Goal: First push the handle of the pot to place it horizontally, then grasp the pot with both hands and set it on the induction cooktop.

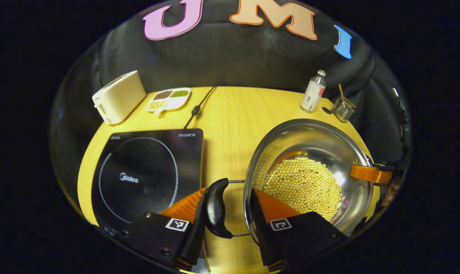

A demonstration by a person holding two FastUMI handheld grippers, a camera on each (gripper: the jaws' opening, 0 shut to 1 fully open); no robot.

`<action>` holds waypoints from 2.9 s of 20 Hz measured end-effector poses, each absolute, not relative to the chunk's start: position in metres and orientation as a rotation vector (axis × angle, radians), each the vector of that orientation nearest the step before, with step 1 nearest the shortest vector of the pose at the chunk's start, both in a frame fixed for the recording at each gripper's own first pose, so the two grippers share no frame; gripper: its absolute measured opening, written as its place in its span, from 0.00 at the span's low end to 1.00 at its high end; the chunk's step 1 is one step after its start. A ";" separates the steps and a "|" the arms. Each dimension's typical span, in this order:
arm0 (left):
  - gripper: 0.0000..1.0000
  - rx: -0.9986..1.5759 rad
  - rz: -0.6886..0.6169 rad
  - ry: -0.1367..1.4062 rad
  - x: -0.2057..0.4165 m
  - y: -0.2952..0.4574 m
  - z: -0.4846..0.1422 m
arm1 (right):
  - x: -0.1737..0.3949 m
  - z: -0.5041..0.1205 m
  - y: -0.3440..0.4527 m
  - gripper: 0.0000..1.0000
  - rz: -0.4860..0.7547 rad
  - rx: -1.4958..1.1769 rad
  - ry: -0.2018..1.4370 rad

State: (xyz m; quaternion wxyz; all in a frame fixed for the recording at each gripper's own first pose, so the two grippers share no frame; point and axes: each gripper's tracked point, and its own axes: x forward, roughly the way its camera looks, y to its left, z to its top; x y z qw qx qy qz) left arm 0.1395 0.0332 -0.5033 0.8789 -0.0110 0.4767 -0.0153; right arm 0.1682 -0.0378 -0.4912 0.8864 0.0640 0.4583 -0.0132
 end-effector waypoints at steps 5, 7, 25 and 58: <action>0.61 -0.005 0.017 0.953 0.135 0.088 -0.460 | 0.173 -0.463 0.020 0.48 0.040 0.167 0.922; 0.61 -0.002 0.033 0.948 0.131 0.117 -0.450 | 0.172 -0.459 0.052 0.44 0.063 0.176 0.924; 0.63 0.000 -0.060 0.929 0.152 0.345 -0.488 | 0.190 -0.492 0.275 0.48 -0.020 0.096 0.982; 0.89 0.128 0.112 0.300 0.122 0.102 -0.160 | 0.146 -0.221 0.083 0.95 0.136 0.006 0.394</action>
